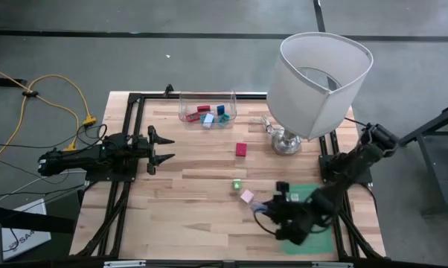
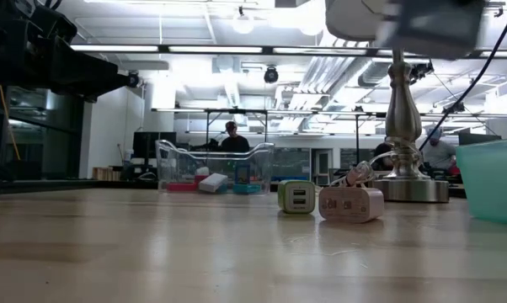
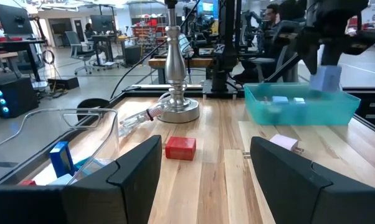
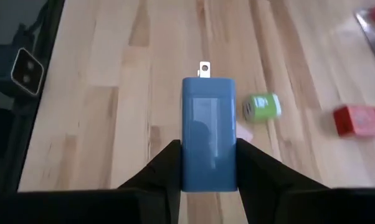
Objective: Pick & Place Office items
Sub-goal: Put the light blue charger adapter into the green bin
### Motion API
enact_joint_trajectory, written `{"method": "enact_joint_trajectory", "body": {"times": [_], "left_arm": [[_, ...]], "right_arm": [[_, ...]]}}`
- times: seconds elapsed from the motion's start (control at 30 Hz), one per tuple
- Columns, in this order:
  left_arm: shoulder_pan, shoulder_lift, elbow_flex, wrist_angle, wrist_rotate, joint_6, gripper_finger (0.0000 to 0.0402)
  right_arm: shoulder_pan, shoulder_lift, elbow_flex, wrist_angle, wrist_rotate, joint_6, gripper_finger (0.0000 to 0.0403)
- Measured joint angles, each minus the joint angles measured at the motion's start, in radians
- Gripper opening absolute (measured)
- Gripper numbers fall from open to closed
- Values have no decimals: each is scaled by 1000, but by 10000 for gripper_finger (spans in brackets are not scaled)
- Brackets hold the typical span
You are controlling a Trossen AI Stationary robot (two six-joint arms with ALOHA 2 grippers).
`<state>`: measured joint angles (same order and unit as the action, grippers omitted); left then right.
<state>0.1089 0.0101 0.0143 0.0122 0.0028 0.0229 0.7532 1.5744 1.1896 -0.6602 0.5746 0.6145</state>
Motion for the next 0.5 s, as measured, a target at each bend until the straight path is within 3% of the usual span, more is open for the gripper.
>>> {"method": "enact_joint_trajectory", "body": {"times": [0.27, 0.5], "left_arm": [[0, 0, 0, 0, 0, 0, 237], [0, 0, 0, 0, 0, 0, 237]], "right_arm": [[192, -9, 0, -188, 55, 329, 111], [332, -9, 0, -239, 55, 432, 113]]}}
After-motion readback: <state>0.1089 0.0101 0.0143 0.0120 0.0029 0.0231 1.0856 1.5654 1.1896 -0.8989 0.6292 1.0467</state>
